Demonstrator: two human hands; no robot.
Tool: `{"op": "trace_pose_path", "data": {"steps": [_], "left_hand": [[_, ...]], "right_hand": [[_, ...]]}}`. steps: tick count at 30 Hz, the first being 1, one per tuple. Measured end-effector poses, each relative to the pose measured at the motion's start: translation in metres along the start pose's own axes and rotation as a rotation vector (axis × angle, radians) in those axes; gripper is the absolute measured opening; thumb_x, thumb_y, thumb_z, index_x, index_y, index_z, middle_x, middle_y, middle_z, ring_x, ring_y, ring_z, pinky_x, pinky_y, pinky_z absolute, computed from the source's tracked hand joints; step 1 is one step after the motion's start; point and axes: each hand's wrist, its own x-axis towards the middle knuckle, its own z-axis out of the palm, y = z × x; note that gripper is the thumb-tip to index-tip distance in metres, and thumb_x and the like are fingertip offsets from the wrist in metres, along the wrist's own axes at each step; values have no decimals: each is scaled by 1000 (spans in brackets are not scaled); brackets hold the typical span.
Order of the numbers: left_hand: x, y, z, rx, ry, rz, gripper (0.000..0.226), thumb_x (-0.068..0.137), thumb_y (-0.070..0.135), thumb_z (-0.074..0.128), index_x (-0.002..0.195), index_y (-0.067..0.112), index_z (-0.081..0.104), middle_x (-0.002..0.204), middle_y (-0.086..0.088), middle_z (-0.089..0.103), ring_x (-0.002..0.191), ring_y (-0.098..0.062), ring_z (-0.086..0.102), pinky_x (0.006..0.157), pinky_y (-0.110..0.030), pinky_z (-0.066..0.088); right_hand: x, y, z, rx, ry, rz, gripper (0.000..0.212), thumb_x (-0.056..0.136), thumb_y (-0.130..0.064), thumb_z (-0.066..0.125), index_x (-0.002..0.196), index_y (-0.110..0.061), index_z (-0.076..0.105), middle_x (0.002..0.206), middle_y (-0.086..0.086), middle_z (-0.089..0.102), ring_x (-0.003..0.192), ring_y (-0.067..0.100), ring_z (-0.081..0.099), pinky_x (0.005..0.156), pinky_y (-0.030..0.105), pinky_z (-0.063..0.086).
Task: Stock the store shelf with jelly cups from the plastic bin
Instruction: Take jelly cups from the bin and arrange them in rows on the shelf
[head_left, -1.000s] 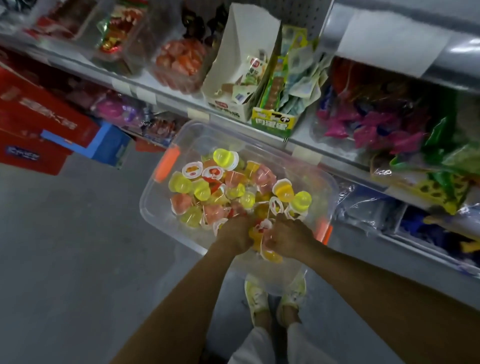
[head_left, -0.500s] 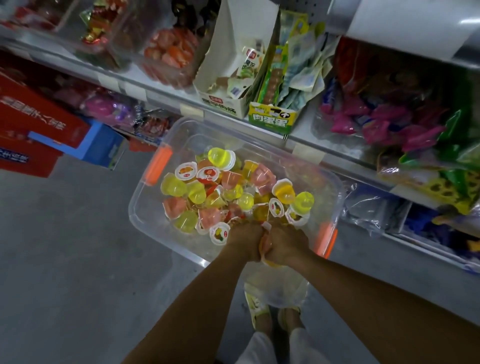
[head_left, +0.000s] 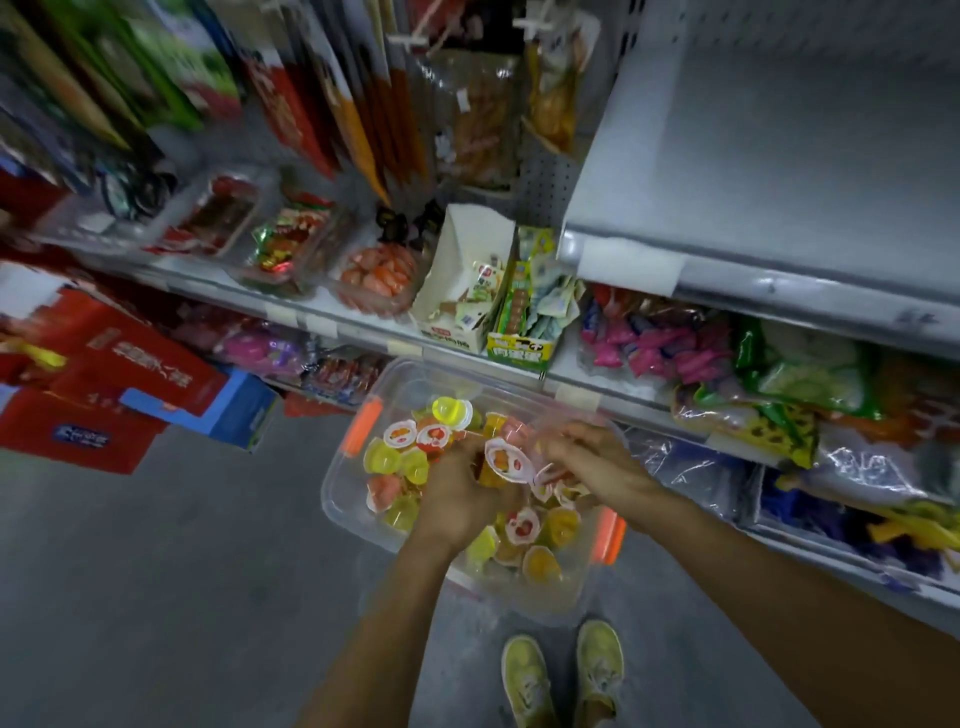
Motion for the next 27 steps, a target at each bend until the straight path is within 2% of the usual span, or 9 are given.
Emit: {"op": "trace_pose_path", "data": {"steps": [2, 4, 8, 12, 15, 19, 23, 25, 27], "left_hand": [[-11, 28, -9, -27, 32, 47, 32, 67, 9, 85, 75, 33, 65, 73, 19, 71, 71, 5, 66, 72, -26, 56], [-21, 57, -16, -47, 46, 114, 33, 67, 11, 86, 80, 32, 64, 77, 15, 71, 73, 2, 67, 68, -20, 54], [-41, 109, -31, -132, 55, 202, 31, 69, 13, 85, 89, 28, 67, 84, 10, 74, 78, -4, 69, 72, -24, 55], [-58, 159, -52, -162, 71, 302, 36, 70, 22, 85, 101, 25, 67, 91, 9, 74, 86, -7, 69, 77, -26, 56], [-64, 199, -64, -138, 54, 396, 44, 63, 34, 87, 100, 29, 65, 91, 9, 73, 86, -11, 69, 78, -31, 57], [-70, 255, -70, -118, 16, 524, 46, 68, 30, 87, 108, 26, 65, 92, 9, 73, 85, -11, 69, 75, -30, 58], [-74, 308, -69, -119, -18, 642, 49, 66, 37, 87, 108, 26, 65, 96, 8, 73, 89, -10, 70, 82, -39, 59], [-72, 334, -67, -106, -14, 689, 52, 62, 45, 87, 105, 28, 65, 97, 8, 73, 91, -11, 70, 84, -42, 58], [-70, 359, -64, -97, -13, 730, 45, 65, 45, 87, 102, 30, 66, 98, 5, 73, 92, -13, 70, 85, -44, 58]], "right_hand": [[-23, -24, -9, 37, 34, -29, 11, 92, -39, 58, 99, -32, 64, 94, -4, 68, 81, 13, 68, 64, 33, 58], [-46, -44, -17, 72, 64, -51, 21, 93, -36, 57, 109, -24, 61, 96, 2, 68, 82, 19, 69, 70, 41, 60], [-94, -84, -43, 124, 183, -155, 25, 86, -28, 67, 104, -18, 53, 94, 13, 70, 81, 27, 71, 76, 54, 58], [-146, -128, -77, 150, 233, -252, 26, 88, -18, 63, 106, -10, 46, 85, 12, 69, 76, 31, 67, 69, 44, 57], [-179, -151, -99, 102, 242, -342, 20, 88, -17, 60, 105, -13, 50, 95, 17, 67, 81, 35, 70, 73, 47, 59], [-211, -172, -124, 45, 312, -453, 19, 87, -13, 60, 104, -21, 65, 102, 17, 58, 81, 26, 62, 69, 46, 61], [-234, -192, -151, -67, 447, -530, 29, 84, -18, 65, 112, -21, 54, 100, 14, 59, 69, 15, 59, 57, 33, 52], [-241, -203, -169, -75, 538, -547, 35, 79, -19, 70, 108, -18, 49, 97, 11, 61, 61, 9, 57, 55, 32, 46], [-247, -215, -188, -88, 613, -573, 34, 77, -21, 72, 101, -20, 48, 91, 6, 62, 54, 4, 54, 55, 30, 44]]}}
